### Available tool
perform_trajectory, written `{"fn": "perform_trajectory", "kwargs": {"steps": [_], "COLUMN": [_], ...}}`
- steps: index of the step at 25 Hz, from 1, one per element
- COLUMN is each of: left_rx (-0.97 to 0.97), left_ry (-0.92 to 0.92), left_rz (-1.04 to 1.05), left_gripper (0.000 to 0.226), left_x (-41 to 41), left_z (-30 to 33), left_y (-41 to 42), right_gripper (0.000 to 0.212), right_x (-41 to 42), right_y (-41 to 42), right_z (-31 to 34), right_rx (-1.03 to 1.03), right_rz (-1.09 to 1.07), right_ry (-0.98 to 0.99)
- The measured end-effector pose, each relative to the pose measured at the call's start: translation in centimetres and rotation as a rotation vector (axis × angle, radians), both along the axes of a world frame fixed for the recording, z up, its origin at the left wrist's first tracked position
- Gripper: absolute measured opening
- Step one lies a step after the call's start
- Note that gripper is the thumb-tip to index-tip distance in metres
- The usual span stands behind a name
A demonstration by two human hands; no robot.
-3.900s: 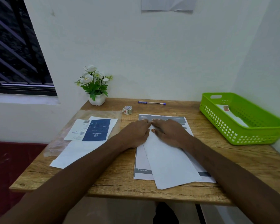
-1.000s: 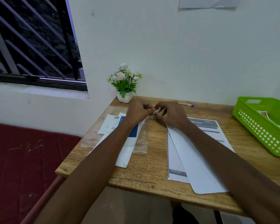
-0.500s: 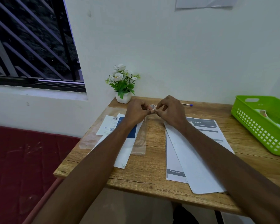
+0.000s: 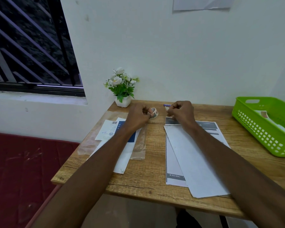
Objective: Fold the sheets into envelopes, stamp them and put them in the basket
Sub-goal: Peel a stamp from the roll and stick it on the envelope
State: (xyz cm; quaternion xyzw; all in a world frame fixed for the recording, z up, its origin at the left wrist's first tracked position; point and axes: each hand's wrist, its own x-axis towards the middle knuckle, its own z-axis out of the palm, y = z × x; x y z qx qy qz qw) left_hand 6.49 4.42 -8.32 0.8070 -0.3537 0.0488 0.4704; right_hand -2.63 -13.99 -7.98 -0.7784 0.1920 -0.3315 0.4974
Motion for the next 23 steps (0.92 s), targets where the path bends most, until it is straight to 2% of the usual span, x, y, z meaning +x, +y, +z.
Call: {"fn": "perform_trajectory", "kwargs": {"steps": [3,10,13,18,23], "left_rx": [0.068,0.217,0.225,0.197,0.226], "left_ry": [-0.048,-0.108,-0.149,-0.178,-0.289], "left_rz": [0.006,0.117,0.114,0.111,0.143], "left_gripper": [0.008,0.007,0.009,0.010,0.028], "left_x": [0.2,0.1,-0.3,-0.8,-1.7], "left_z": [-0.7,-1.0,-0.9,-0.6,0.0], "left_y": [-0.5,-1.9,-2.0,-1.9,-1.8], "right_gripper": [0.010,0.009,0.008,0.013,0.012], "right_x": [-0.3,-0.8,-0.9,-1.5,-2.2], "right_y": [-0.7,-1.1,-1.3,-1.7,-2.5], "right_z": [0.1,1.2,1.8,2.2,3.1], "right_rx": [0.094,0.158,0.253,0.286,0.308], "right_rz": [-0.002,-0.006,-0.001,-0.002,0.029], "right_ry": [-0.029,-0.073,-0.075,-0.033,-0.034]}}
